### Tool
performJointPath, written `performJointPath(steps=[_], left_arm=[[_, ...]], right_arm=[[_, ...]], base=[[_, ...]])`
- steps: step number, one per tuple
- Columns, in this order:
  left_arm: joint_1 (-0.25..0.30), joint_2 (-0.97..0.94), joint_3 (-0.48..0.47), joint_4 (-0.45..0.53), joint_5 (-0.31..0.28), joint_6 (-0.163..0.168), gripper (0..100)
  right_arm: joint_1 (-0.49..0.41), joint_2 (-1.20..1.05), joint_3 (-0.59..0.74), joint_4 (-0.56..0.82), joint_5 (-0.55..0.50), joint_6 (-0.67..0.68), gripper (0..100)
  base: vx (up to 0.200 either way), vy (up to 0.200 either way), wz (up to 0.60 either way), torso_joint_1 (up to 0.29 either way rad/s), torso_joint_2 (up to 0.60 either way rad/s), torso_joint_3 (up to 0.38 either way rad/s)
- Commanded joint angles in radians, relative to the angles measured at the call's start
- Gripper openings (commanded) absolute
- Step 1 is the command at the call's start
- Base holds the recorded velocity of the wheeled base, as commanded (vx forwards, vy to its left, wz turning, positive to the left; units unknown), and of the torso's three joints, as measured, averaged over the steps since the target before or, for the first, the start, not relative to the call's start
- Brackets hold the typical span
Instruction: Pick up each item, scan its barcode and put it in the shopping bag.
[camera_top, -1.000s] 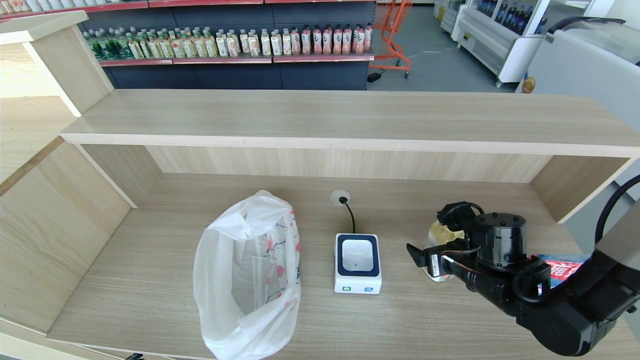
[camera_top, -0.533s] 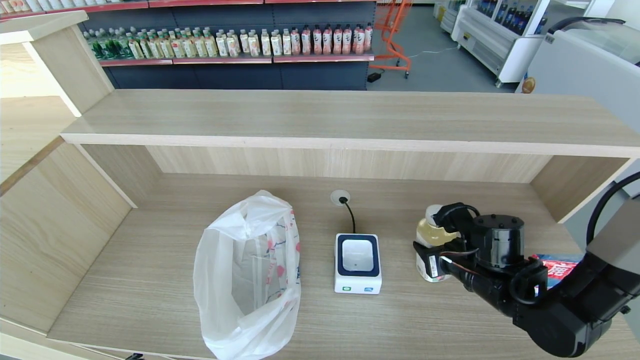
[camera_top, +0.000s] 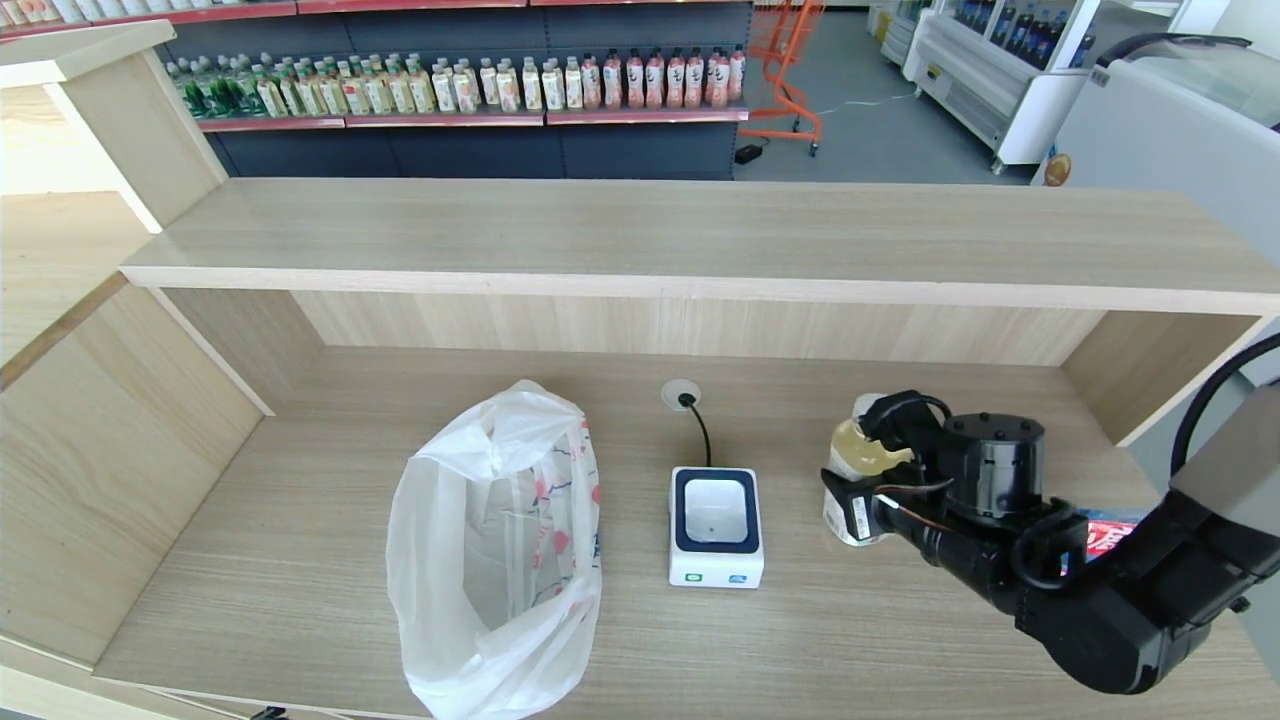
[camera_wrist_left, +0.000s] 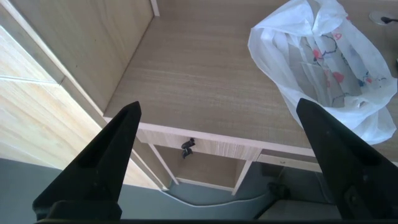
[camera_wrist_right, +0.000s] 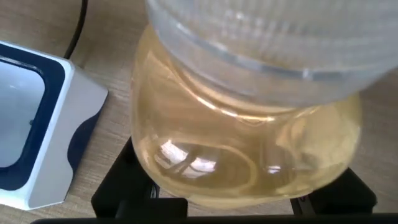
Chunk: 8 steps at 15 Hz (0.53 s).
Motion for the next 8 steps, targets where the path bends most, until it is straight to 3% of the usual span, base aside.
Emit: performJointPath(steps=[1, 3, 4, 5, 7, 8], left_arm=[[0.0, 0.0, 0.0, 0.0, 0.0, 0.0, 100], [0.0, 0.0, 0.0, 0.0, 0.0, 0.0, 100], [0.0, 0.0, 0.0, 0.0, 0.0, 0.0, 100], [0.0, 0.0, 0.0, 0.0, 0.0, 0.0, 100], [0.0, 0.0, 0.0, 0.0, 0.0, 0.0, 100], [0.0, 0.0, 0.0, 0.0, 0.0, 0.0, 100]], right_arm=[[-0.006, -0.139, -0.031, 0.045, 0.07, 0.051, 0], [-0.039, -0.346, -0.036, 0.242, 0.205, 0.076, 0], [-0.059, -0.565, -0.037, 0.457, 0.366, 0.088, 0], [-0.065, -0.671, -0.063, 0.603, 0.445, 0.088, 0], [-0.065, -0.785, -0.117, 0.795, 0.582, 0.106, 0], [-0.065, -0.791, -0.121, 0.802, 0.637, 0.106, 0]], base=[[0.0, 0.0, 0.0, 0.0, 0.0, 0.0], [0.0, 0.0, 0.0, 0.0, 0.0, 0.0], [0.0, 0.0, 0.0, 0.0, 0.0, 0.0], [0.0, 0.0, 0.0, 0.0, 0.0, 0.0], [0.0, 0.0, 0.0, 0.0, 0.0, 0.0], [0.0, 0.0, 0.0, 0.0, 0.0, 0.0]])
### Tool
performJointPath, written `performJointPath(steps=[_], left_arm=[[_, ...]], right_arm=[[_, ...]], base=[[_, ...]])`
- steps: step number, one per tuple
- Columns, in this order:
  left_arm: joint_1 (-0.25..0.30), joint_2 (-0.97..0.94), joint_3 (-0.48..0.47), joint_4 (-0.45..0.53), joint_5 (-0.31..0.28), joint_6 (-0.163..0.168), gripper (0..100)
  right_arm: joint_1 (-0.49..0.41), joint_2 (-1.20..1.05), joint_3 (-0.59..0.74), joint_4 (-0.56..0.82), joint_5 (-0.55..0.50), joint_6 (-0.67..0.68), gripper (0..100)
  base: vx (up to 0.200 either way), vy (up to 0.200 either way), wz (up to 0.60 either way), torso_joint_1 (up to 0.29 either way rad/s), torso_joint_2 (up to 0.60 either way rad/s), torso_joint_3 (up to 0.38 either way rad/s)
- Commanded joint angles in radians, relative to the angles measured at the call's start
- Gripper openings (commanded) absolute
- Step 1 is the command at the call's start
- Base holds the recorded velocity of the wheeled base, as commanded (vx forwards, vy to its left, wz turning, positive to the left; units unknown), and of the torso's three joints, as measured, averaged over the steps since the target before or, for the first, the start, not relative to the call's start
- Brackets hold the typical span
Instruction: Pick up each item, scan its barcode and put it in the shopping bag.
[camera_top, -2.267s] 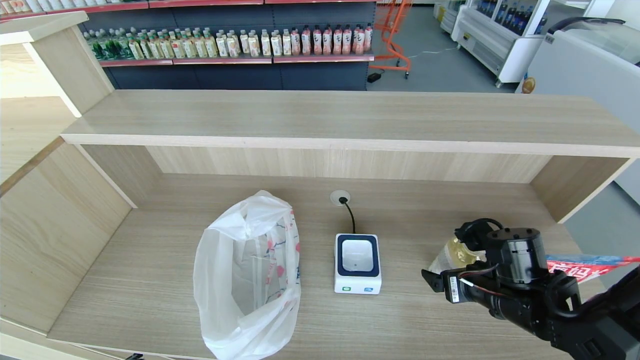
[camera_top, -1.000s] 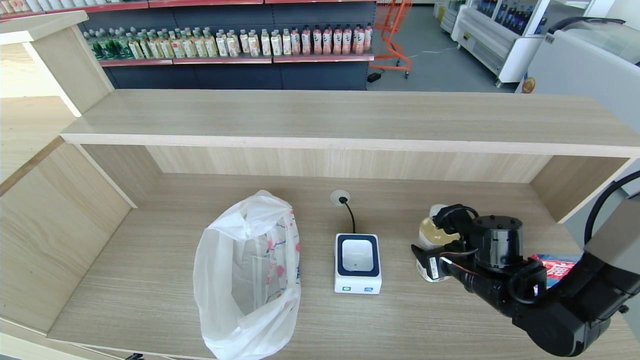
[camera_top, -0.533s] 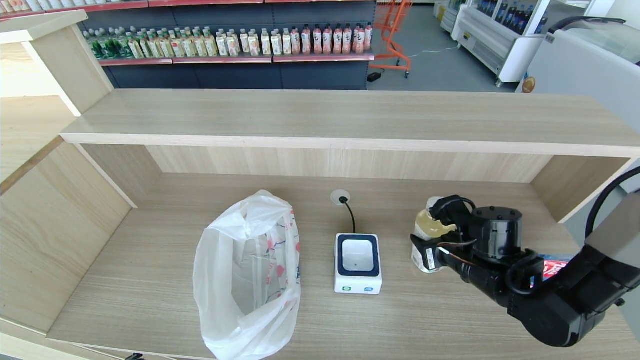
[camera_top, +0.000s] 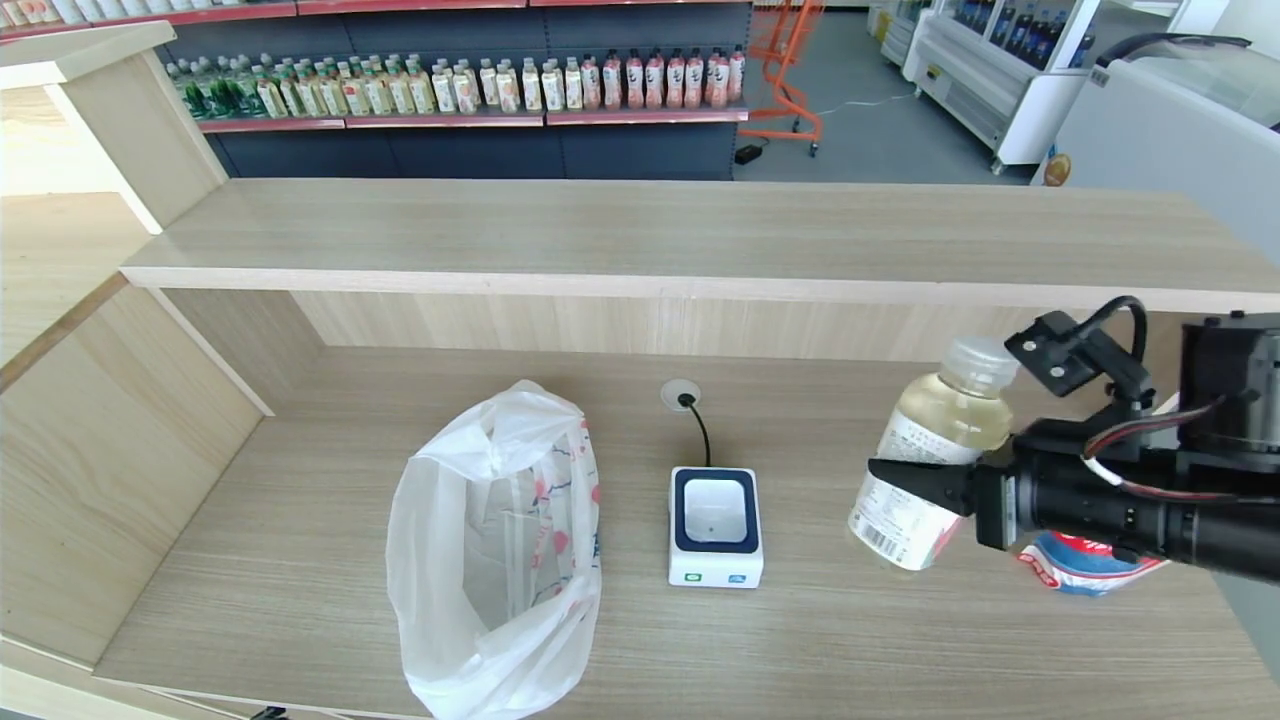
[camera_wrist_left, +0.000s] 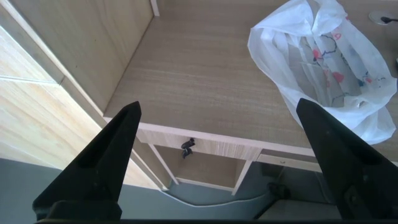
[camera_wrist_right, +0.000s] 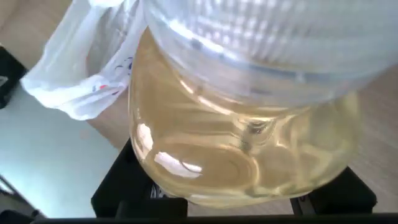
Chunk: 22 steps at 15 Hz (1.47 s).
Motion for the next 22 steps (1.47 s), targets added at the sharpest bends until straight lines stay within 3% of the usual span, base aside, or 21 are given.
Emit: performJointPath(steps=[1, 3, 5, 11, 14, 22], left_arm=[[0.0, 0.0, 0.0, 0.0, 0.0, 0.0, 100], [0.0, 0.0, 0.0, 0.0, 0.0, 0.0, 100], [0.0, 0.0, 0.0, 0.0, 0.0, 0.0, 100], [0.0, 0.0, 0.0, 0.0, 0.0, 0.0, 100], [0.0, 0.0, 0.0, 0.0, 0.0, 0.0, 100], [0.0, 0.0, 0.0, 0.0, 0.0, 0.0, 100]], right_arm=[[-0.015, -0.225, -0.056, 0.097, 0.186, 0.015, 0], [-0.011, -0.205, -0.107, 0.101, 0.357, 0.052, 0], [0.0, -0.195, -0.128, 0.101, 0.448, 0.115, 0], [0.045, -0.173, -0.079, 0.103, 0.463, 0.13, 0], [0.111, -0.175, -0.111, 0.101, 0.457, 0.245, 0], [0.114, -0.173, -0.111, 0.103, 0.459, 0.261, 0]], base=[[0.0, 0.0, 0.0, 0.0, 0.0, 0.0], [0.0, 0.0, 0.0, 0.0, 0.0, 0.0], [0.0, 0.0, 0.0, 0.0, 0.0, 0.0], [0.0, 0.0, 0.0, 0.0, 0.0, 0.0], [0.0, 0.0, 0.0, 0.0, 0.0, 0.0], [0.0, 0.0, 0.0, 0.0, 0.0, 0.0]])
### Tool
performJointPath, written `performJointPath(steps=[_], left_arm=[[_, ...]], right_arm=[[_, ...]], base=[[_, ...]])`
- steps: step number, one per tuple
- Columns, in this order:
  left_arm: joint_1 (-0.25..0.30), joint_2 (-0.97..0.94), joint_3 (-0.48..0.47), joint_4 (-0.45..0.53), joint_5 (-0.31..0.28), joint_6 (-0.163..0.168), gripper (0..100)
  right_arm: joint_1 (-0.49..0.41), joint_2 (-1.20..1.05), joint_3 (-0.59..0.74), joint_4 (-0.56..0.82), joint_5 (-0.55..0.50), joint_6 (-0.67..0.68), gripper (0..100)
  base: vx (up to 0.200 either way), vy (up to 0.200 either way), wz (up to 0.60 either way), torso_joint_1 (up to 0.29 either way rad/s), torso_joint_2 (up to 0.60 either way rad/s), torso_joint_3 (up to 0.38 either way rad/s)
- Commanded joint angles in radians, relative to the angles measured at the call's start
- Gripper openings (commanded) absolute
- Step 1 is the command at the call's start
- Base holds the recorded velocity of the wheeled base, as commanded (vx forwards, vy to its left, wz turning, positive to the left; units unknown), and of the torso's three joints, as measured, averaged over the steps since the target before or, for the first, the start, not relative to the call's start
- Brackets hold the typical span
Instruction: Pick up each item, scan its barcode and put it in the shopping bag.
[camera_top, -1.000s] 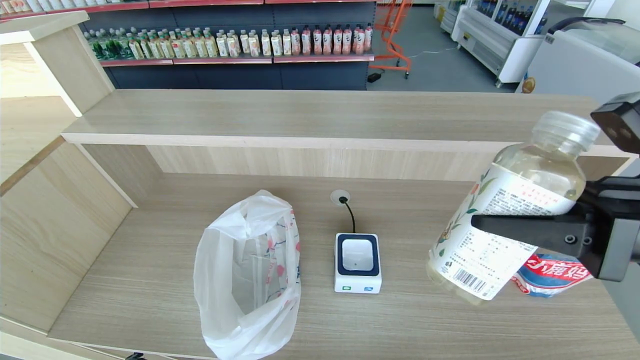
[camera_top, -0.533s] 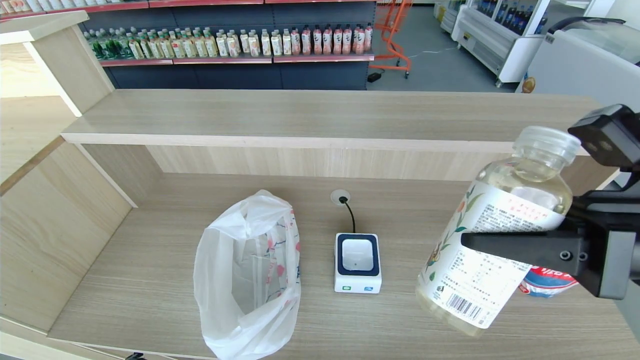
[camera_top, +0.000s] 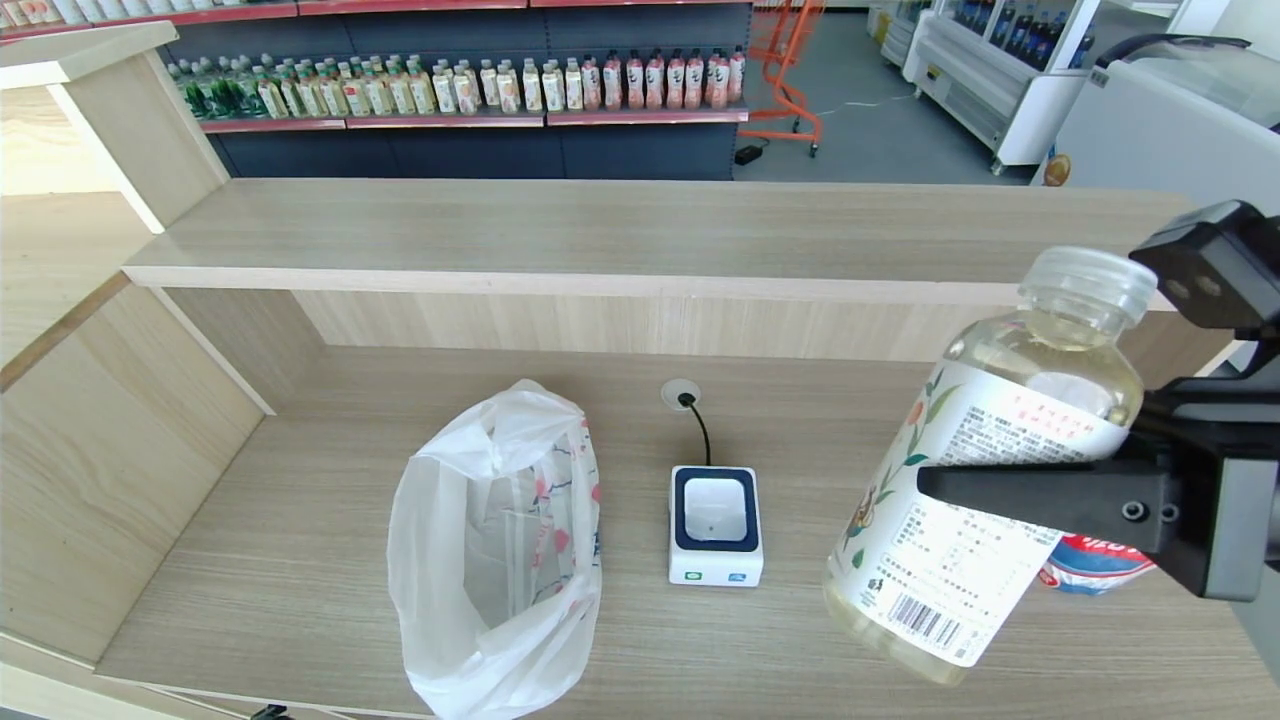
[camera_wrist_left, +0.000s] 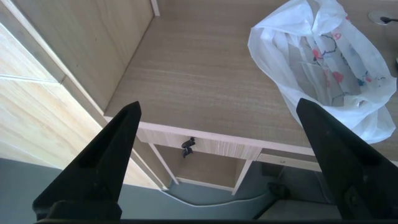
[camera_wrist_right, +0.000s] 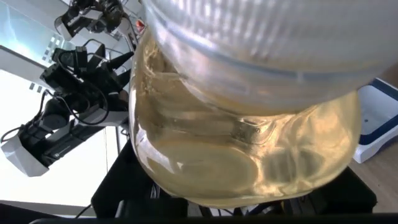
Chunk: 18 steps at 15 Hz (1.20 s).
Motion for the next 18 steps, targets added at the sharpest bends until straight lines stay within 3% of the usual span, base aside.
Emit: performJointPath(steps=[1, 11, 13, 14, 17, 18], left_arm=[[0.0, 0.0, 0.0, 0.0, 0.0, 0.0, 100], [0.0, 0.0, 0.0, 0.0, 0.0, 0.0, 100], [0.0, 0.0, 0.0, 0.0, 0.0, 0.0, 100], [0.0, 0.0, 0.0, 0.0, 0.0, 0.0, 100], [0.0, 0.0, 0.0, 0.0, 0.0, 0.0, 100], [0.0, 0.0, 0.0, 0.0, 0.0, 0.0, 100]], right_arm=[[0.001, 0.002, 0.003, 0.0, 0.001, 0.001, 0], [0.037, 0.043, -0.02, -0.002, 0.001, 0.037, 0], [0.03, 0.063, -0.019, -0.006, -0.008, -0.019, 0], [0.008, 0.091, -0.01, -0.005, -0.016, -0.136, 0], [-0.188, 0.277, -0.025, -0.011, -0.028, -0.754, 0], [-0.219, 0.332, -0.051, -0.011, -0.024, -0.888, 0]], base=[[0.0, 0.0, 0.0, 0.0, 0.0, 0.0], [0.0, 0.0, 0.0, 0.0, 0.0, 0.0], [0.0, 0.0, 0.0, 0.0, 0.0, 0.0], [0.0, 0.0, 0.0, 0.0, 0.0, 0.0], [0.0, 0.0, 0.0, 0.0, 0.0, 0.0], [0.0, 0.0, 0.0, 0.0, 0.0, 0.0]])
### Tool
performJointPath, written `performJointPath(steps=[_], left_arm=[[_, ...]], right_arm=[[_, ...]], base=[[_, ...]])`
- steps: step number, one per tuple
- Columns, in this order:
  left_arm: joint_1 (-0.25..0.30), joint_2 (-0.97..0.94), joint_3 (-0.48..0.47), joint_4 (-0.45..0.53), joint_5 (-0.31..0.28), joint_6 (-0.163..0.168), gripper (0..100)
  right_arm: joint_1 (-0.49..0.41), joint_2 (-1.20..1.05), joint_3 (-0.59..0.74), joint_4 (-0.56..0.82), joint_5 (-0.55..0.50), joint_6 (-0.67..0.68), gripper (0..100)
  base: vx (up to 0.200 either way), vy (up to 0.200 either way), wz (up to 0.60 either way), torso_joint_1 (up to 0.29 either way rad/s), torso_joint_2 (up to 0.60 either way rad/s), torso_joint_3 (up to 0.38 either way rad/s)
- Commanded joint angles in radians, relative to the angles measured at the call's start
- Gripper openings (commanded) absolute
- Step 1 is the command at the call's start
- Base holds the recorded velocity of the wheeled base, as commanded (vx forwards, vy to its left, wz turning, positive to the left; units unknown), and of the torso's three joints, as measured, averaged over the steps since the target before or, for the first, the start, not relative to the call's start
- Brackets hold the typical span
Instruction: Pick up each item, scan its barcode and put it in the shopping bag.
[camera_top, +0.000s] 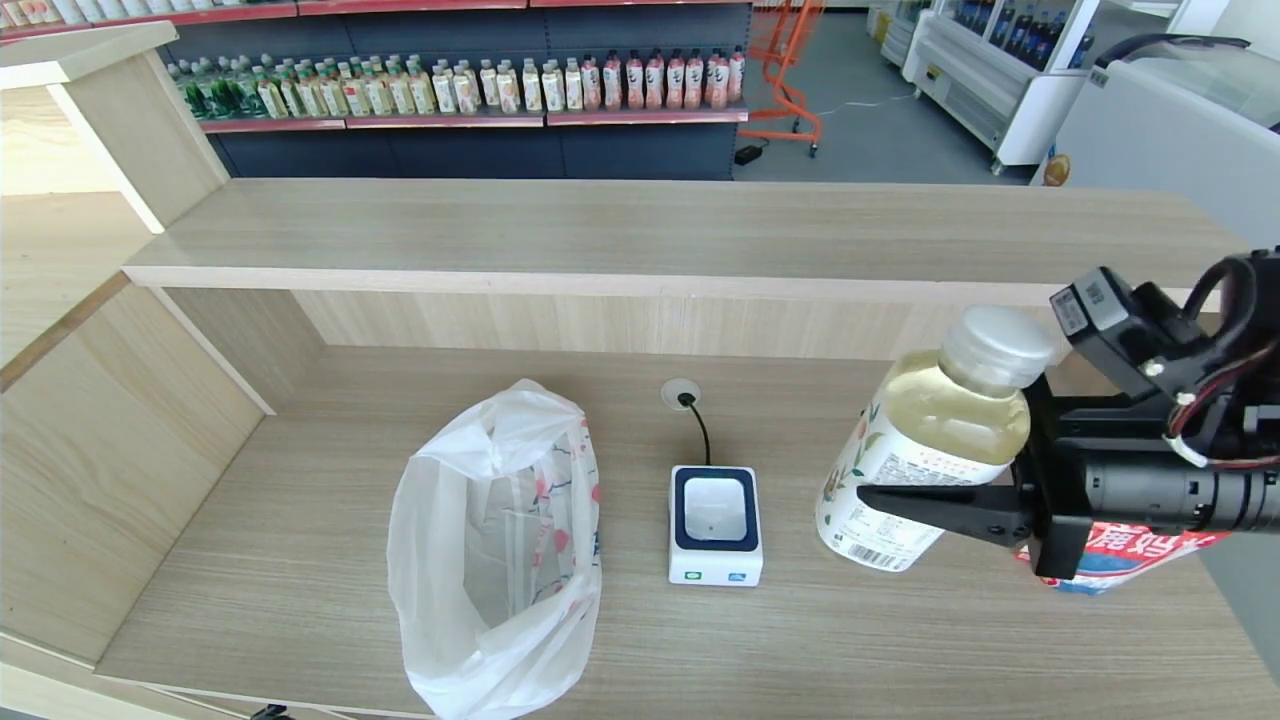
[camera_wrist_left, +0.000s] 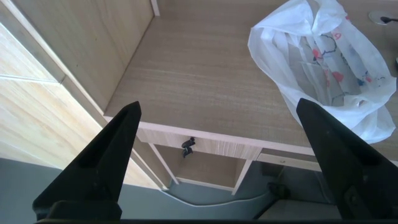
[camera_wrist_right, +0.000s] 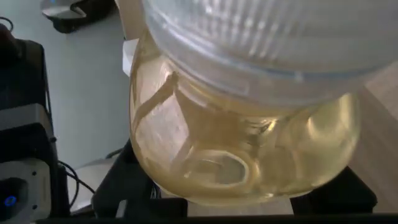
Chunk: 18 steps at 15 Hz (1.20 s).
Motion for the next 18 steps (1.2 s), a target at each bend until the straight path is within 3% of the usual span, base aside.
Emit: performJointPath(steps=[1, 2, 6, 14, 18], left_arm=[[0.0, 0.0, 0.0, 0.0, 0.0, 0.0, 100], [0.0, 0.0, 0.0, 0.0, 0.0, 0.0, 100], [0.0, 0.0, 0.0, 0.0, 0.0, 0.0, 100], [0.0, 0.0, 0.0, 0.0, 0.0, 0.0, 100], [0.0, 0.0, 0.0, 0.0, 0.0, 0.0, 100]], right_arm=[[-0.108, 0.199, -0.049, -0.016, 0.017, -0.216, 0], [-0.108, 0.211, -0.051, -0.029, 0.025, -0.225, 0], [-0.087, 0.412, -0.052, -0.292, 0.122, -0.37, 0], [-0.073, 0.539, -0.112, -0.379, 0.189, -0.452, 0], [-0.033, 0.608, -0.124, -0.513, 0.198, -0.445, 0]], base=[[0.0, 0.0, 0.0, 0.0, 0.0, 0.0], [0.0, 0.0, 0.0, 0.0, 0.0, 0.0], [0.0, 0.0, 0.0, 0.0, 0.0, 0.0], [0.0, 0.0, 0.0, 0.0, 0.0, 0.0], [0.0, 0.0, 0.0, 0.0, 0.0, 0.0]])
